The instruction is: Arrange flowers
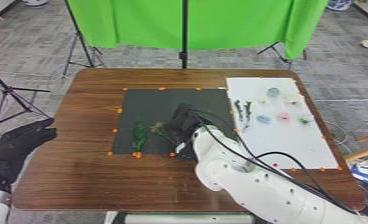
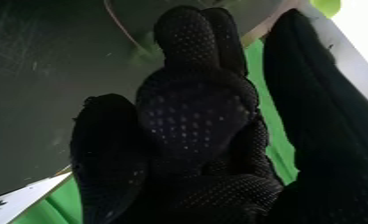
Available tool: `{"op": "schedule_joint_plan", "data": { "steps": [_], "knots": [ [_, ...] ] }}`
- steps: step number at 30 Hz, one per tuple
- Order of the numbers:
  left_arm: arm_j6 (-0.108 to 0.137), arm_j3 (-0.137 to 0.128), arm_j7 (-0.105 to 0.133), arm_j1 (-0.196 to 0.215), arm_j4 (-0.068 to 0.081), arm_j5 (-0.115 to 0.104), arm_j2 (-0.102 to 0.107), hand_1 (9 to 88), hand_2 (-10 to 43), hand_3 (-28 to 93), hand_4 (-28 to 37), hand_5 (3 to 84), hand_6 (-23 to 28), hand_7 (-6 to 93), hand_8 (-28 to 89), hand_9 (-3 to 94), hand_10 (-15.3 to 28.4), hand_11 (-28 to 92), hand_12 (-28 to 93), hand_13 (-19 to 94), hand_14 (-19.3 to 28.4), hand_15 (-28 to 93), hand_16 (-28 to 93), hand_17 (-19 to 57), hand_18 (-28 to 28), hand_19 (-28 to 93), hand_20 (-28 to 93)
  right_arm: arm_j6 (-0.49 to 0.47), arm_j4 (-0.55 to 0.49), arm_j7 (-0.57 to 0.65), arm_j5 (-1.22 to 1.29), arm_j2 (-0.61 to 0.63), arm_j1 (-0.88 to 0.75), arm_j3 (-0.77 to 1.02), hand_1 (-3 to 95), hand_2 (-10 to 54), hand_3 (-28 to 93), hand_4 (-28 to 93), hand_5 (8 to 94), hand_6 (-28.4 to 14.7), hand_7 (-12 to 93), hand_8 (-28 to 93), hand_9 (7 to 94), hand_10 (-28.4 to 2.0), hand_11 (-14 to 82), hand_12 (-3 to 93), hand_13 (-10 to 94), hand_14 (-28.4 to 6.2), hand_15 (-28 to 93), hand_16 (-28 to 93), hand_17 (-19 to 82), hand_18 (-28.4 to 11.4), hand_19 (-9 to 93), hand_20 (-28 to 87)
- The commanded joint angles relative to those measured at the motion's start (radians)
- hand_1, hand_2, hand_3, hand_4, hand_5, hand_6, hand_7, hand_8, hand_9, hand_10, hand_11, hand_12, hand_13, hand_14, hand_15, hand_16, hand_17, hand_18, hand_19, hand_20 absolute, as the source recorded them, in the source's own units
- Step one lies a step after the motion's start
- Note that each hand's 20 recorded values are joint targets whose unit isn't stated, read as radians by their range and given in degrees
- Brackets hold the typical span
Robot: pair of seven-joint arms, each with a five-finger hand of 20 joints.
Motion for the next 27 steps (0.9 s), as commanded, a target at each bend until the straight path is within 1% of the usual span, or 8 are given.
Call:
{"op": "schedule_joint_plan", "data": {
  "steps": [1, 3, 4, 5, 6, 14, 22, 27],
  "knots": [
    [-0.01, 0.003, -0.005, 0.003, 0.003, 0.008, -0.008, 28.7, 2.4, 66, -22.3, 47.7, 5.8, 9.3, -6, 48.0, 15.0, 16, 9, 39, 18.2, 16, -3, 8.7, 15.0, 19, 17, 0.002, -0.022, -0.024, -0.008, 0.017, -0.019, 0.022, 46.1, -9.5, 57, -12, 78.5, -6.8, 22, 7, 91.6, -13.9, 32.3, 23.0, 94, -0.9, 56, 17, 77, -3.8, 85, 29],
    [-0.011, 0.003, -0.003, 0.002, 0.005, 0.007, -0.01, 28.8, 2.3, 66, -22.3, 47.8, 5.8, 9.3, -6, 47.9, 14.9, 16, 9, 39, 18.3, 16, -3, 8.7, 15.0, 19, 17, -0.004, -0.043, -0.036, -0.038, 0.037, -0.032, 0.03, 45.9, -9.5, 58, -12, 78.4, -6.7, 22, 6, 91.6, -13.9, 32.2, 23.0, 94, -0.9, 56, 17, 77, -3.8, 85, 30],
    [-0.013, 0.004, -0.007, 0.0, 0.005, 0.008, -0.009, 28.8, 2.4, 66, -22.3, 47.8, 5.8, 9.3, -6, 47.9, 14.9, 16, 9, 39, 18.2, 16, -3, 8.7, 14.9, 19, 17, -0.002, -0.056, -0.04, -0.053, 0.049, -0.042, 0.033, 44.1, -9.5, 59, -13, 78.5, -6.6, 23, -1, 91.5, -14.0, 32.2, 23.0, 94, -1.0, 56, 17, 77, -3.9, 85, 30],
    [-0.012, 0.003, -0.005, -0.001, 0.006, 0.008, -0.009, 28.8, 2.3, 66, -22.2, 47.8, 5.8, 9.3, -6, 47.9, 15.0, 16, 9, 39, 18.2, 16, -3, 8.6, 14.9, 19, 17, -0.002, -0.07, -0.043, -0.066, 0.063, -0.048, 0.033, 43.1, -9.5, 60, -13, 78.7, -6.5, 24, -6, 91.6, -14.0, 32.2, 22.9, 94, -1.0, 56, 17, 77, -3.9, 85, 31],
    [-0.013, -0.001, -0.006, 0.005, 0.003, 0.008, -0.011, 28.8, 2.4, 66, -22.2, 47.7, 5.8, 9.3, -6, 47.9, 15.0, 16, 9, 39, 18.2, 16, -3, 8.6, 14.9, 19, 17, -0.014, -0.086, -0.044, -0.076, 0.076, -0.058, 0.037, 42.9, -9.5, 60, -13, 78.8, -6.4, 24, -7, 91.6, -14.0, 32.2, 22.9, 94, -1.1, 56, 17, 77, -4.0, 84, 31],
    [-0.013, -0.004, -0.007, 0.009, 0.002, 0.009, -0.016, 28.9, 2.3, 65, -22.0, 47.7, 5.8, 9.4, -6, 48.0, 15.1, 16, 9, 39, 18.2, 16, -4, 8.6, 14.9, 19, 18, -0.08, -0.157, -0.045, -0.089, 0.141, -0.112, 0.045, 39.7, -9.5, 61, -12, 80.8, -6.4, 25, -8, 92.4, -14.3, 31.9, 22.7, 94, -1.5, 56, 17, 77, -4.6, 85, 31],
    [-0.017, 0.002, -0.007, 0.0, 0.004, 0.011, -0.014, 28.9, 2.3, 65, -22.0, 47.7, 5.8, 9.3, -6, 48.0, 15.1, 16, 9, 39, 18.3, 16, -3, 8.6, 15.0, 19, 18, -0.121, -0.139, -0.042, -0.08, 0.126, -0.121, 0.028, 39.4, -8.9, 60, -12, 81.5, -6.4, 25, -8, 92.7, -14.2, 31.3, 22.8, 94, -1.8, 57, 17, 77, -5.0, 85, 32],
    [-0.016, -0.003, -0.006, 0.008, 0.001, 0.012, -0.019, 28.8, 2.2, 65, -22.0, 47.7, 5.8, 9.3, -6, 47.9, 15.1, 16, 9, 39, 18.3, 16, -3, 8.6, 14.9, 19, 18, -0.132, -0.152, -0.053, -0.053, 0.126, -0.122, 0.018, 39.1, -8.3, 60, -12, 81.6, -6.4, 25, -8, 92.7, -14.2, 30.9, 22.8, 94, -1.9, 57, 17, 77, -5.1, 85, 31]
  ]
}}
